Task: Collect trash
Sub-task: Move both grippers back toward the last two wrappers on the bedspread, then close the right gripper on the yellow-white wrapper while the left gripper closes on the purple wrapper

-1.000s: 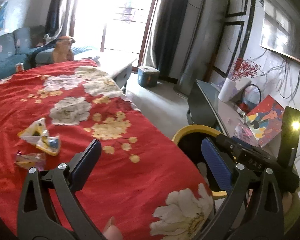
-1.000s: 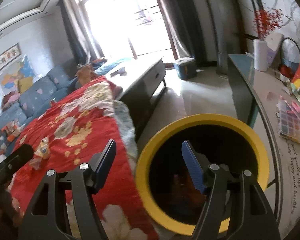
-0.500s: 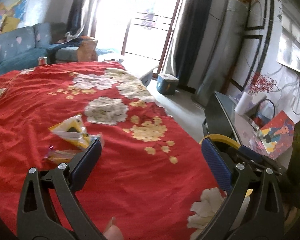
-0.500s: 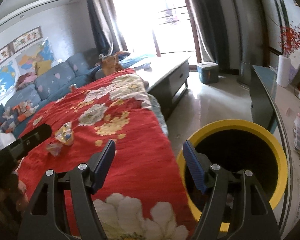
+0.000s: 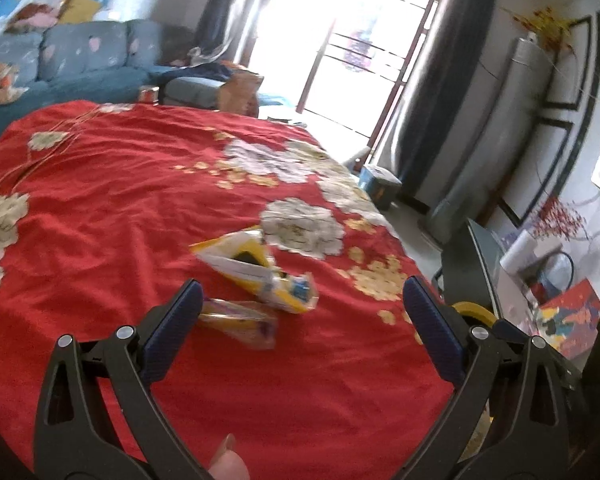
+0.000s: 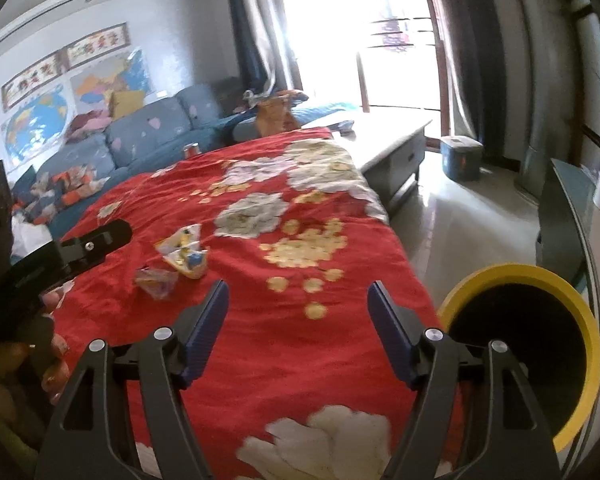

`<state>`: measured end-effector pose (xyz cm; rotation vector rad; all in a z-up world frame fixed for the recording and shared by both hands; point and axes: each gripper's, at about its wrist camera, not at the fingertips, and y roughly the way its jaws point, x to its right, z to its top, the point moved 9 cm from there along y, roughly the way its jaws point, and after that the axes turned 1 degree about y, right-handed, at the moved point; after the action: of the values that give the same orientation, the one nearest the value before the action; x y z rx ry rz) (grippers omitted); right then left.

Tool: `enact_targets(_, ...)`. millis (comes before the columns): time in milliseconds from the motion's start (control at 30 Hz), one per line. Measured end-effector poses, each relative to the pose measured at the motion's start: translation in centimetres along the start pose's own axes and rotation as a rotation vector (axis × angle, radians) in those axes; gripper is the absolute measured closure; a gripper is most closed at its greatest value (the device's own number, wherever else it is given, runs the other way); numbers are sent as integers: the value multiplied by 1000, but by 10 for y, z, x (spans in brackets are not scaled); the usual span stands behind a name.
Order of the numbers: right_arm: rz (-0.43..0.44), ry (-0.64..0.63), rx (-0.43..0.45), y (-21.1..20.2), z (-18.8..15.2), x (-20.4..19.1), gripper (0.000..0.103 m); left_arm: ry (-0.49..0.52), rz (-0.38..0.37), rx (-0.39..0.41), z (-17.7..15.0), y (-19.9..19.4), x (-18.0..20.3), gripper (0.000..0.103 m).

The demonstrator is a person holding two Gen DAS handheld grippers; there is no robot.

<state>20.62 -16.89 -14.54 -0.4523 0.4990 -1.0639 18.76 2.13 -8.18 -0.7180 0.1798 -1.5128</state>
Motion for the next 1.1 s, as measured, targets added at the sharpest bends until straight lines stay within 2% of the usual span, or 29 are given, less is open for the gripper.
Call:
enact_targets(300, 66, -121, -33, 28, 4, -52, 34, -123, 74, -36, -1, 2, -55, 12)
enact_targets(500, 108, -211, -63, 51, 3, -86, 36, -242, 52, -96, -10, 9, -82, 33)
enact_targets(800, 139, -290, -117, 90, 1, -114, 54, -355, -33, -167, -24, 23, -90, 47)
enact_targets(1000, 149, -325, -180, 114, -9, -124, 72, -410, -96, -207, -32, 36, -84, 52)
enact_targets(1067, 151, -329, -197, 118, -12, -125, 87, -427, -107, -220, -35, 41, -83, 53)
enact_targets(1100, 151, -325, -205, 119, -13, -124, 88, -432, -111, -226, -36, 44, -82, 54)
